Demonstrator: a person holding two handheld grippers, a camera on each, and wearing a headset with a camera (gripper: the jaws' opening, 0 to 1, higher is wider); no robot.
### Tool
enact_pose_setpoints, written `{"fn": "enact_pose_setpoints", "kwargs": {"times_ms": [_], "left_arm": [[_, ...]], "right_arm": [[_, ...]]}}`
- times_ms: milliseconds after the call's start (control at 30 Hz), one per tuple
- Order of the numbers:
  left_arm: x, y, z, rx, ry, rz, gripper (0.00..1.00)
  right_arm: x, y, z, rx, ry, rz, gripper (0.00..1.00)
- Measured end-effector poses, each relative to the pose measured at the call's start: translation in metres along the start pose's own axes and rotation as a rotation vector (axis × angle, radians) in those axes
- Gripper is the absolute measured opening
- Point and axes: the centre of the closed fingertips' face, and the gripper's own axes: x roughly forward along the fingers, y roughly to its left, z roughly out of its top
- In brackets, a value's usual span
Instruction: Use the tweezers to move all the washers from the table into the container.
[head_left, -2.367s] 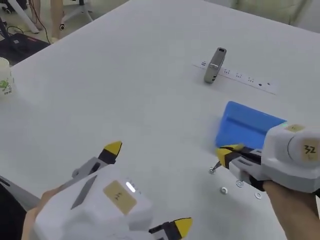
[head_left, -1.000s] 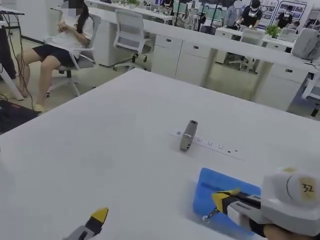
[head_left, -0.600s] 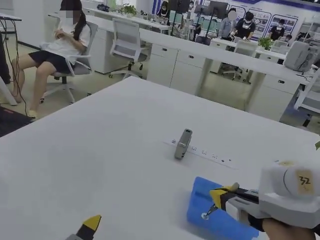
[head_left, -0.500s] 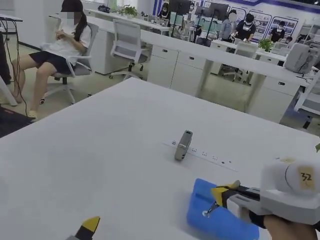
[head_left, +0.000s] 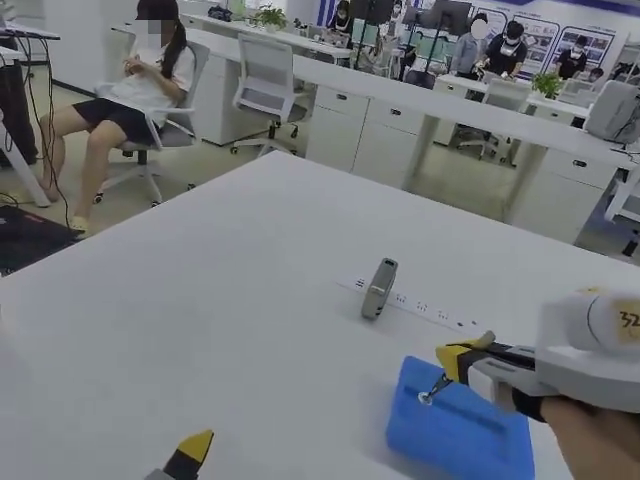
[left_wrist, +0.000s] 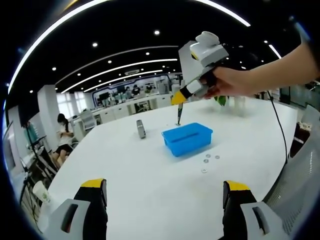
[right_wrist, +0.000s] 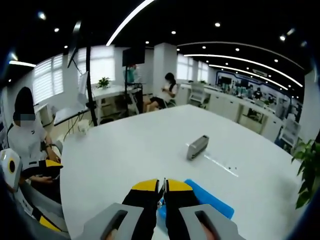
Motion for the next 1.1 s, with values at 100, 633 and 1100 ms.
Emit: {"fn": "enact_pose_setpoints", "kwargs": {"times_ms": [100, 633, 1100], "left_arm": [[0.0, -0.001, -0.001, 0.012, 0.006, -0.002, 0.99], [0.002, -0.003, -0.002, 0.015, 0.014, -0.013, 0.98], [0.002, 0.0, -0.003, 0.011, 0.022, -0.001, 0.97]], "right_arm": [[0.003, -0.002, 0.002, 0.009, -0.003, 0.0, 0.01], [0.033, -0.013, -0.018, -0.032, 0.067, -0.023, 0.01], [0.071, -0.028, -0.048, -0.008, 0.127, -0.037, 0.01]]}}
